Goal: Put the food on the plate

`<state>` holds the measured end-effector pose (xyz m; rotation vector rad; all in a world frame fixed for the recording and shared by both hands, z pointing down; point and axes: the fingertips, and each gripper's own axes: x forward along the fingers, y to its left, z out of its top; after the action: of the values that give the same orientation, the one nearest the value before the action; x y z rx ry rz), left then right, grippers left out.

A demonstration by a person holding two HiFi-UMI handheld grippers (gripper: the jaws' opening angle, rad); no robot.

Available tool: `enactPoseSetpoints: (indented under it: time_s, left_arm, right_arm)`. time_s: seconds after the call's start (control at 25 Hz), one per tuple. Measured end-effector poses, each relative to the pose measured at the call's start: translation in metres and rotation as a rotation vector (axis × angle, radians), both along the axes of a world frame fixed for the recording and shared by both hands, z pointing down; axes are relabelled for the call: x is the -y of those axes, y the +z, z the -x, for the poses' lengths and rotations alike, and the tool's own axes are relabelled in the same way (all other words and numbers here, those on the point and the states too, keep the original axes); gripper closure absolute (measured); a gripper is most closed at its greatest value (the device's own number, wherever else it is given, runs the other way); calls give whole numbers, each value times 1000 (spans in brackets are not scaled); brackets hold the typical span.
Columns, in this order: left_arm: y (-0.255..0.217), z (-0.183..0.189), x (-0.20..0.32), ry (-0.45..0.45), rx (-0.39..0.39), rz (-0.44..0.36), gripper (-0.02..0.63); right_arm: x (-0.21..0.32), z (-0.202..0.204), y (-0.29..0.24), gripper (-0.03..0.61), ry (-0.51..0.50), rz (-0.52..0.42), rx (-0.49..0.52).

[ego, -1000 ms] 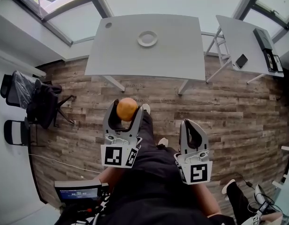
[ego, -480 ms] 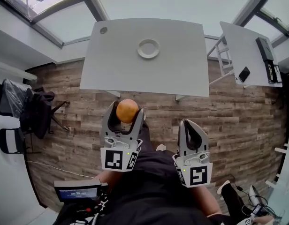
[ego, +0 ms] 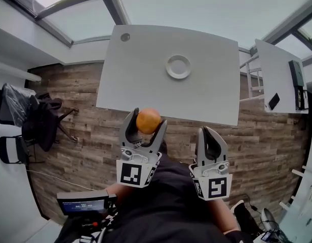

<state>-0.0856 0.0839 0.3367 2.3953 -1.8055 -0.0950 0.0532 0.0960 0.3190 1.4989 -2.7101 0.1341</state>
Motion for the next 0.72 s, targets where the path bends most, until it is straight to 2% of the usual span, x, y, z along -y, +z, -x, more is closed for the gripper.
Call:
enactPoseSetpoints:
  time_s: [0.32, 0.72]
  left_arm:
    - [5, 42, 38, 0, 4, -5, 298]
    - [16, 84, 66, -46, -2, 6, 298]
  right_arm:
    - [52, 46, 2, 571, -20, -10, -13]
    - [104, 73, 15, 571, -32, 9, -51]
